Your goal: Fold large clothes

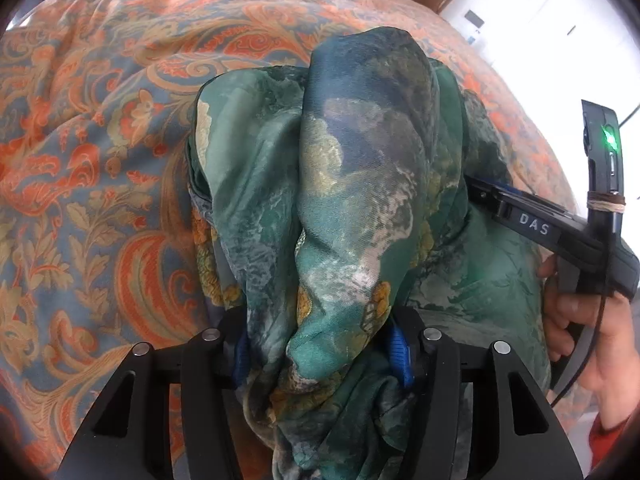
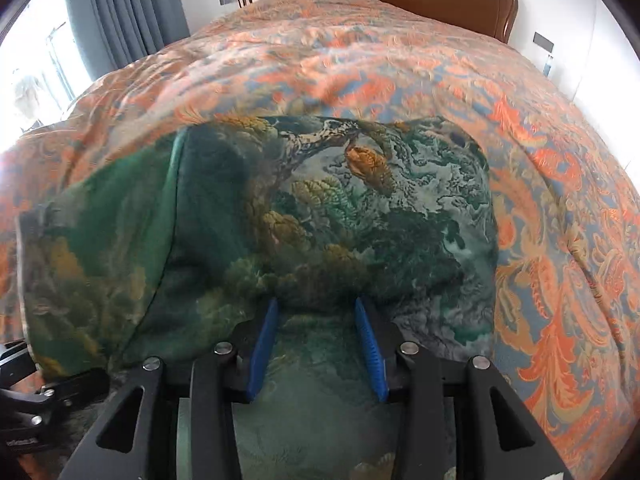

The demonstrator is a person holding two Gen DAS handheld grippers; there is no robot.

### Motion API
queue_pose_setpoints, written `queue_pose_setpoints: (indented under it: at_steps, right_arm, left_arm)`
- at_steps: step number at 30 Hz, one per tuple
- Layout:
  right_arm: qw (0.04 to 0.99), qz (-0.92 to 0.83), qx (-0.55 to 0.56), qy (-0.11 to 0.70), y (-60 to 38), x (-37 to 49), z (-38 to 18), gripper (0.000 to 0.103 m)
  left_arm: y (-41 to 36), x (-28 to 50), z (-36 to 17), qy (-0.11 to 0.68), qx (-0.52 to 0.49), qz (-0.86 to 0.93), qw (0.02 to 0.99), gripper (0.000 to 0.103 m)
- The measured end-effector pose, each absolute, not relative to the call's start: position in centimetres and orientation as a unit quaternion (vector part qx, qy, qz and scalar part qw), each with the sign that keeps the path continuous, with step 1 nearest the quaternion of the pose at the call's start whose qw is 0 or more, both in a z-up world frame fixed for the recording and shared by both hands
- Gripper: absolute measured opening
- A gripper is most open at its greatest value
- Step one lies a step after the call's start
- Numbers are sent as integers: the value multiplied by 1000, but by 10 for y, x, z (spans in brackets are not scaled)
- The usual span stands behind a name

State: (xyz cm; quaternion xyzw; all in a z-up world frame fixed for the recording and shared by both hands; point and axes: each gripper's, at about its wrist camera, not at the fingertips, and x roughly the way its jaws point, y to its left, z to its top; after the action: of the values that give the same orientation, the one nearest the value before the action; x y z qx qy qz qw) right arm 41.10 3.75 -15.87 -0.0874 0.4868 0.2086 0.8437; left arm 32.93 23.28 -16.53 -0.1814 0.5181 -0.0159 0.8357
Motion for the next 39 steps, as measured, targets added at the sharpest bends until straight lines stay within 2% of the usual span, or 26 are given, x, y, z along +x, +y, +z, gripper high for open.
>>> queue_pose_setpoints:
  at_steps: [6, 11, 15, 21, 23, 24, 25, 26, 28, 29, 30, 32, 36, 39]
  right_arm:
    - [858, 220, -83, 457, 22, 388, -134, 39]
    - [873, 267, -95, 397, -11, 280, -102, 39]
    - [888, 240, -109, 378, -33, 215, -123, 40]
    - [887, 204, -155, 384, -17, 216, -160, 42]
    - [891, 197, -170, 373, -15, 210, -167, 42]
    - [892, 195, -181, 366, -13, 207, -167, 42]
    - [893, 193, -189, 360, -12, 205, -166, 42]
    - [895, 191, -196, 352, -11, 201, -163, 42]
    - [906, 188, -192, 328, -18, 185, -146, 42]
    - [909, 189, -184, 321, -24, 179, -138, 48]
    - [913, 193, -168, 319, -33, 172, -128, 59]
    - [917, 197, -136, 319, -50, 158, -115, 74]
    - [929, 185, -90, 308, -94, 131, -102, 74]
    - [928, 172, -60, 326, -125, 130, -107, 74]
  left_arm:
    - [233, 323, -162, 515, -175, -16, 839, 59]
    - [233, 324, -163, 514, -184, -17, 838, 59]
    - [232, 323, -163, 514, -172, -16, 841, 60]
    - [224, 324, -162, 515, -160, 5, 842, 60]
    - [220, 323, -160, 511, -155, 13, 845, 64]
    - [219, 320, -158, 505, -148, 24, 850, 76]
    - [215, 314, -152, 496, -134, 44, 857, 96]
    - [211, 307, -147, 484, -126, 60, 864, 101]
    - [213, 287, -130, 456, -134, 46, 879, 102]
    - [215, 280, -126, 452, -143, 37, 880, 102]
    - [219, 267, -118, 443, -159, 27, 882, 101]
    - [224, 245, -106, 426, -174, 26, 887, 101]
    - [231, 217, -96, 409, -189, 38, 892, 102]
    - [233, 216, -101, 432, -169, 63, 884, 102]
